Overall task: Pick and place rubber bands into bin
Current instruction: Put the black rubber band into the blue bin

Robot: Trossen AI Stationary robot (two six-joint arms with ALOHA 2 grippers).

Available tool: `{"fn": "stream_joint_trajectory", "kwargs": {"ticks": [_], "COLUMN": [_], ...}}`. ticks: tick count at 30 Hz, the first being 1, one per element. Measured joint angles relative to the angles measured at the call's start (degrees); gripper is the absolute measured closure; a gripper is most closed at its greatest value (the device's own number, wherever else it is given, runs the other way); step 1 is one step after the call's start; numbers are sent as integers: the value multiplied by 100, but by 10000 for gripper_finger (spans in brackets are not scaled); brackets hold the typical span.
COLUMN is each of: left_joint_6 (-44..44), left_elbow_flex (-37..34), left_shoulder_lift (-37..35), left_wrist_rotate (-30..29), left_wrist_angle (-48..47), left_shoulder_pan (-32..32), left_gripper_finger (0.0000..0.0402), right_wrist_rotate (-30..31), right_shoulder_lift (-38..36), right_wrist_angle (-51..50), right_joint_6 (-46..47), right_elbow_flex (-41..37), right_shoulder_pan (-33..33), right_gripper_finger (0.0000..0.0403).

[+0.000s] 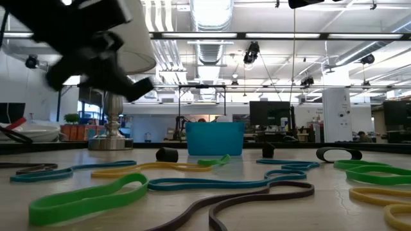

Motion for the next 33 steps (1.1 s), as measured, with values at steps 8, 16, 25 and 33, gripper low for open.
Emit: {"fn": "stream_joint_trajectory", "kwargs": {"ticks": [8, 16, 25, 33], "left_joint_6": [1957, 2467, 2577, 2415], "left_elbow_flex": [-46, -44, 189, 654], "left_shoulder_lift": [-2, 197, 1168, 1841], "left_wrist_rotate": [467, 1664, 2408, 2432], "left_wrist_angle": [1985, 3171, 4029, 3970], "left_shoulder_pan": [1152, 2301, 3085, 3318], "left_gripper_finger": [402, 402, 401, 401], "right_wrist_rotate": [0, 0, 2, 2], "right_shoulder_lift": [0, 0, 0, 0], "right_wrist_angle": [-7, -15, -63, -184], "right_joint_6": [0, 0, 0, 63], "right_elbow_flex": [-1, -1, -7, -12], "right_shoulder_pan": [0, -1, -1, -1], "right_gripper_finger": [339, 338, 337, 339]}}
